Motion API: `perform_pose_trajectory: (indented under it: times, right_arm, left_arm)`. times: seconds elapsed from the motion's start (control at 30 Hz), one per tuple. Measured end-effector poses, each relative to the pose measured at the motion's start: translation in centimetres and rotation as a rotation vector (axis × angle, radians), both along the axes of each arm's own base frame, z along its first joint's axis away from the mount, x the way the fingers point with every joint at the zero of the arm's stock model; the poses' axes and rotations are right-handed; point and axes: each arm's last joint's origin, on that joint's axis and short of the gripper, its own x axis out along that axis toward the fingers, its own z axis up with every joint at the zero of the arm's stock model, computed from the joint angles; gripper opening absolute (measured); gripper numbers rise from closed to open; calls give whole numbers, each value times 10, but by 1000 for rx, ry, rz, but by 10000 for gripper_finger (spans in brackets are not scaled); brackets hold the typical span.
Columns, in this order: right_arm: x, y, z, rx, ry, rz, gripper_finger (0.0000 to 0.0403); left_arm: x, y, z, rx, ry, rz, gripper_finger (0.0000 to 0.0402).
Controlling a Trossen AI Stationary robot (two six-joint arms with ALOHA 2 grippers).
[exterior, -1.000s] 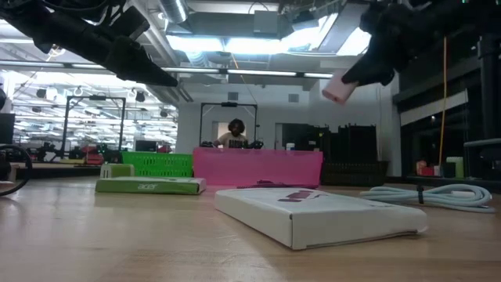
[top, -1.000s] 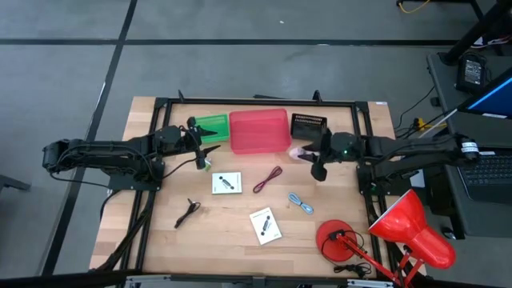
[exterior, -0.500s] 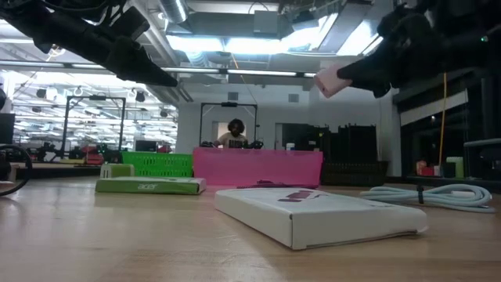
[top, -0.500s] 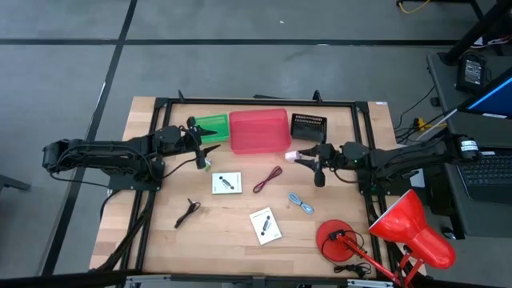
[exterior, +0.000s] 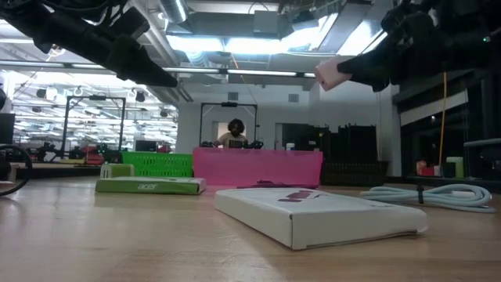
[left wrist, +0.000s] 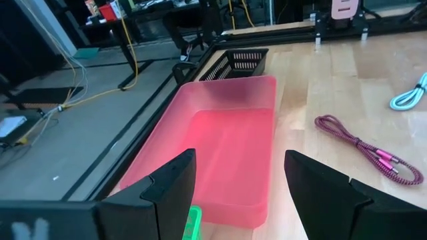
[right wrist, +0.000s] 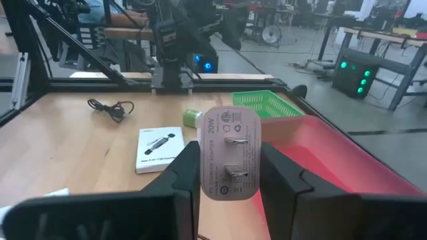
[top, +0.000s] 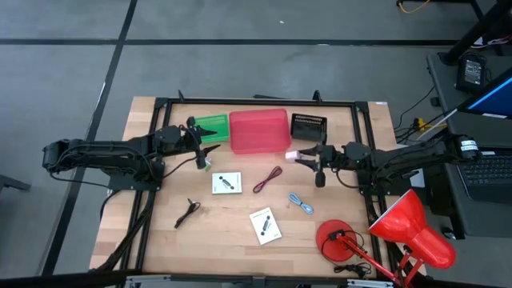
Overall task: Pick and place items into bin
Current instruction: Put the light pink charger adapter into the black bin
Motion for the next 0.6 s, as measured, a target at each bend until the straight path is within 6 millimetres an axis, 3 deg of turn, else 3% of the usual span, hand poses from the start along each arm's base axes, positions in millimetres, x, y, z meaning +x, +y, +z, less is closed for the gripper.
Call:
perform_pose_trajectory:
  times: [0.33, 0.6]
  right_arm:
    - [-2, -7, 0, -33, 3, -260, 91]
    - [-8, -24, 0, 10, -20, -598, 91]
  left_arm:
    - [0, 0, 0, -9, -4, 3, 223]
    - [0, 1, 0, -5, -4, 29, 223]
